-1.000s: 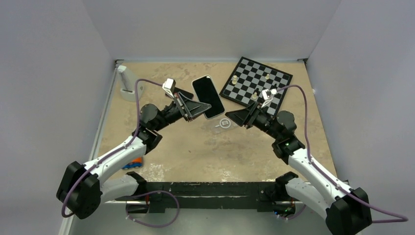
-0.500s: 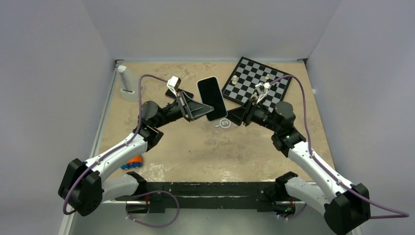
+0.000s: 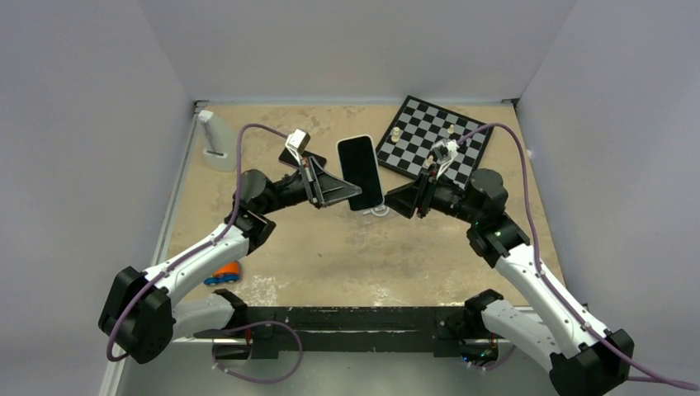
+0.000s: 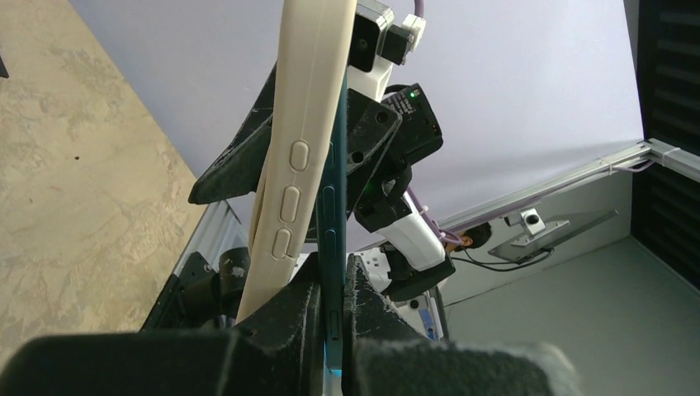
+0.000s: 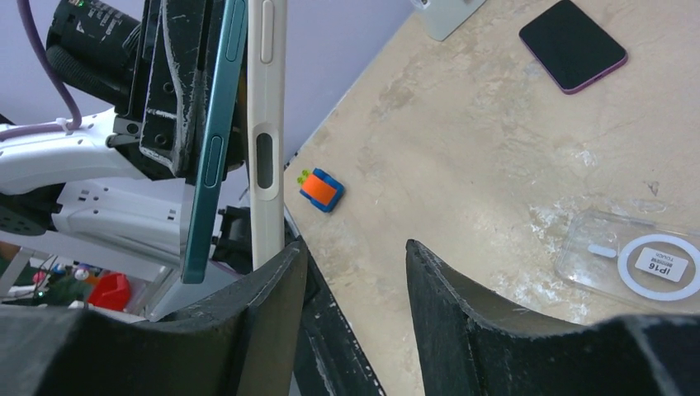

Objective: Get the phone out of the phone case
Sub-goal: Remove the phone case from the phone.

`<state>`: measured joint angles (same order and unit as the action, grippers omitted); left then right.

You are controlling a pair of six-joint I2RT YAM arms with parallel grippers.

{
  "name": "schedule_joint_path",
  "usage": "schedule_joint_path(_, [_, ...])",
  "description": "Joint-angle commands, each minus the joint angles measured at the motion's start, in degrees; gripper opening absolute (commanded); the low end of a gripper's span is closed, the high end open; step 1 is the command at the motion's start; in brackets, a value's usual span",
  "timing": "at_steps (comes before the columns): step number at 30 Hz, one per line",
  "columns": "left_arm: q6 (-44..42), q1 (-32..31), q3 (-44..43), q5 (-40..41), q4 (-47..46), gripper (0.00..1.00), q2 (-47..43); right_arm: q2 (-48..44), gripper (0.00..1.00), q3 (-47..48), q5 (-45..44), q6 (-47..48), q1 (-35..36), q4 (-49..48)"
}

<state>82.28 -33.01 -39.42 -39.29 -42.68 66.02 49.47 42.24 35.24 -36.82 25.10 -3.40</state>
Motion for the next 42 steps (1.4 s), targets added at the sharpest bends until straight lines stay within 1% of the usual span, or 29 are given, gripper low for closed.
schedule_joint_path(1, [-1.7, 0.4, -3.4, -2.6, -4.7, 0.00, -0.4, 0.2, 0.51, 3.2, 3.9, 2.2, 0.2, -0.1])
schedule_joint_path(7, [-4.0, 0.4, -4.0, -2.6, -1.9, 0.00, -1.6, -2.0, 0.53, 2.8, 0.6, 3.6, 0.2, 3.2])
schedule_joint_path(14, [-4.9, 0.4, -4.5, -3.1, -0.8, 0.00, -1.5, -4.6, 0.54, 2.3, 0.2, 3.6, 0.1, 6.2])
schedule_joint_path(22, [-5.2, 0.4, -4.4, -4.2, -0.7, 0.00, -1.4, -5.2, 0.52, 1.3, 3.9, 2.1, 0.1, 2.4])
schedule_joint_path(30, [-5.5, 0.4, -4.4, -4.1, -0.8, 0.00, -1.0, -7.4, 0.52, 0.3, 3.7, 2.0, 0.2, 3.2])
schedule_joint_path(36, [-2.5, 0.4, -3.4, -4.4, -3.9, 0.00, -0.7, -5.9, 0.52, -0.1, 4.9, 1.4, 0.1, 1.4])
schedule_joint_path(42, [-2.1, 0.4, -3.4, -6.2, -4.6, 0.00, -0.3, -2.7, 0.51, 0.3, 7.1, 0.2, 0.1, -3.7])
